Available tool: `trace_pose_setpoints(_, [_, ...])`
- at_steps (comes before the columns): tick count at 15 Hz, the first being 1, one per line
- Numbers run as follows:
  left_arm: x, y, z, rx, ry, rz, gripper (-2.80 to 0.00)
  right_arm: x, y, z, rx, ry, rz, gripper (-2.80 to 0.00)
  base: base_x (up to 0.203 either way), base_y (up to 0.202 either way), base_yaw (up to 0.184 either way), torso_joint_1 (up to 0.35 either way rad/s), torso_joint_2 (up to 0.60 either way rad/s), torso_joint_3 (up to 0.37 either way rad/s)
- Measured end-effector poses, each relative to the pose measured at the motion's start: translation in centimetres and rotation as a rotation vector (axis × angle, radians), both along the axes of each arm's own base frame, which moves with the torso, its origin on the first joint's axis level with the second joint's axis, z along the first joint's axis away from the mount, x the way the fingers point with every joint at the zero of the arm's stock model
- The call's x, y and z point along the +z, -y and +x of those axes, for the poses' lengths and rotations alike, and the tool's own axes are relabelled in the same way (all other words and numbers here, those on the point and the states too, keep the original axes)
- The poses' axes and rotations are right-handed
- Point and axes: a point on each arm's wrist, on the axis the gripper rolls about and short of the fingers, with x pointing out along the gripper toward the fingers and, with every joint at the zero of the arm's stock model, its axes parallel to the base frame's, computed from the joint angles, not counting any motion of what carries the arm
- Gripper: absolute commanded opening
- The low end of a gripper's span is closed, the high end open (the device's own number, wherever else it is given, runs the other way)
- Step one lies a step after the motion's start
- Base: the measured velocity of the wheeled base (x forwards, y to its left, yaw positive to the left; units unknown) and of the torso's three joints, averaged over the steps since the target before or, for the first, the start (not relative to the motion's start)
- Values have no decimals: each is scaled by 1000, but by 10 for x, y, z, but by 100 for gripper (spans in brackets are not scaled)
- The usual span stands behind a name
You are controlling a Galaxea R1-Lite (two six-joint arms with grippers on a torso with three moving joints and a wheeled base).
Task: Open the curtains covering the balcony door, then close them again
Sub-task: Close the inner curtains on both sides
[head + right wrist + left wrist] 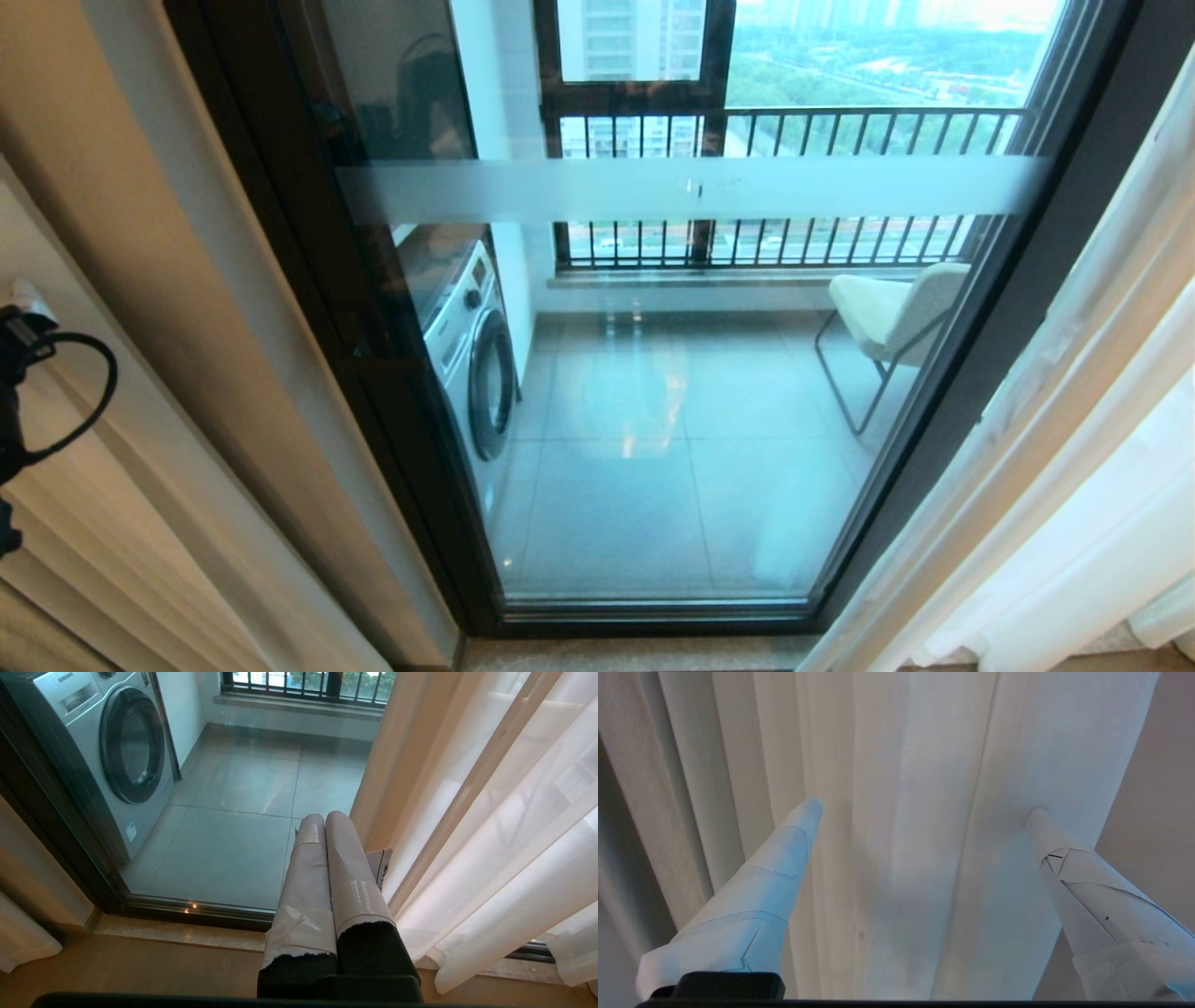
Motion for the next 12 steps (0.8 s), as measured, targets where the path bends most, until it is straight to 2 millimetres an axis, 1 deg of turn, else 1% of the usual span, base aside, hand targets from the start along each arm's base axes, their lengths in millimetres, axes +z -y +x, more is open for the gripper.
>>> trace_pose_setpoints(5, [0,-4,8,-21,7,14,0,0,0,0,-1,0,0,-280,0,0,0,0,0,0])
trace_pose_setpoints(9, [8,-8,15,-47,34,40,0,0,0,0,-1,0,0,-280,0,0,0,0,0,0])
trace_pose_setpoints(12, [9,-9,18,-49,41,48,0,0,0,0,-1,0,0,-280,0,0,0,0,0,0])
